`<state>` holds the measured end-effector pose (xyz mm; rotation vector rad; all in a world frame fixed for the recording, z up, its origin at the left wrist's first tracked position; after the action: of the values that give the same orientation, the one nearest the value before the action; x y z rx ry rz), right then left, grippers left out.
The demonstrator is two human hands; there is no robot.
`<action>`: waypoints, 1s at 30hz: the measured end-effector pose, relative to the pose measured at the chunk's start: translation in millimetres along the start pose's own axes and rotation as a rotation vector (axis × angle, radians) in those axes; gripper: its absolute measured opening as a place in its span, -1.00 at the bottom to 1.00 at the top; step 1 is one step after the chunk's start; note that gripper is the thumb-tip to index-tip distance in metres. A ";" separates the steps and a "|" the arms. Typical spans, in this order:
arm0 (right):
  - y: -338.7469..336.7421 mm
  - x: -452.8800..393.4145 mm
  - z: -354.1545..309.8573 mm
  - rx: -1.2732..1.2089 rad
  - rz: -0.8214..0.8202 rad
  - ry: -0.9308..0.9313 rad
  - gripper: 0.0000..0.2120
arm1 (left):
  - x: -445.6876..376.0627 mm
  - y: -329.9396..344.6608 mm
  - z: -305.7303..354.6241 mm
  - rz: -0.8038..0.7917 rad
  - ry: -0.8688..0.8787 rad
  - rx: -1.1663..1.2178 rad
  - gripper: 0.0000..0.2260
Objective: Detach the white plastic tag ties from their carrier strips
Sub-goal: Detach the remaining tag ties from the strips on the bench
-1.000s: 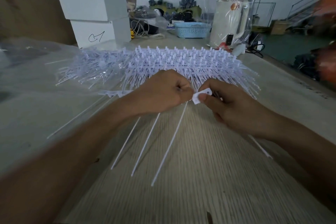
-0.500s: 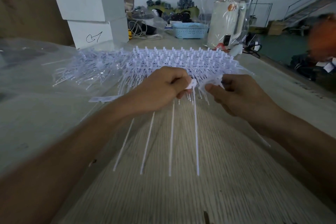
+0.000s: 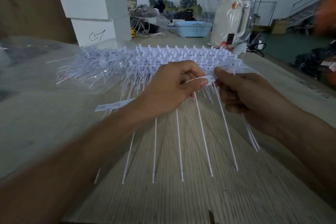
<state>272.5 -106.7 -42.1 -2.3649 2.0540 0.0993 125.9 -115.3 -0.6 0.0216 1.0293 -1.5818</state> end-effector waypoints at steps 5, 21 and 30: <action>11.1 4.1 6.3 -0.092 -0.120 0.106 -0.60 | 0.2 -2.8 4.7 0.042 0.033 0.029 -0.91; 12.8 9.2 -9.9 -0.026 -0.054 -0.097 -0.81 | 2.0 3.5 -11.3 -0.085 -0.175 -0.049 -0.58; 34.5 25.4 -39.7 0.347 -0.200 -0.517 -0.72 | 5.2 8.1 -26.8 -0.156 -0.331 0.150 -0.44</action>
<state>243.6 -138.6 -2.5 -2.0425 1.4617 0.2900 117.3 -102.5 -24.4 -0.2166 0.6659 -1.7314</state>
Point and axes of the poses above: each hand's wrist, its own x-axis away from the middle knuckle, its own y-axis out of the palm, z = x × y, the point moved 10 cm from there along -x, towards the middle knuckle, and after that the axes turned 7 degrees about -x, right-handed, at the moved point
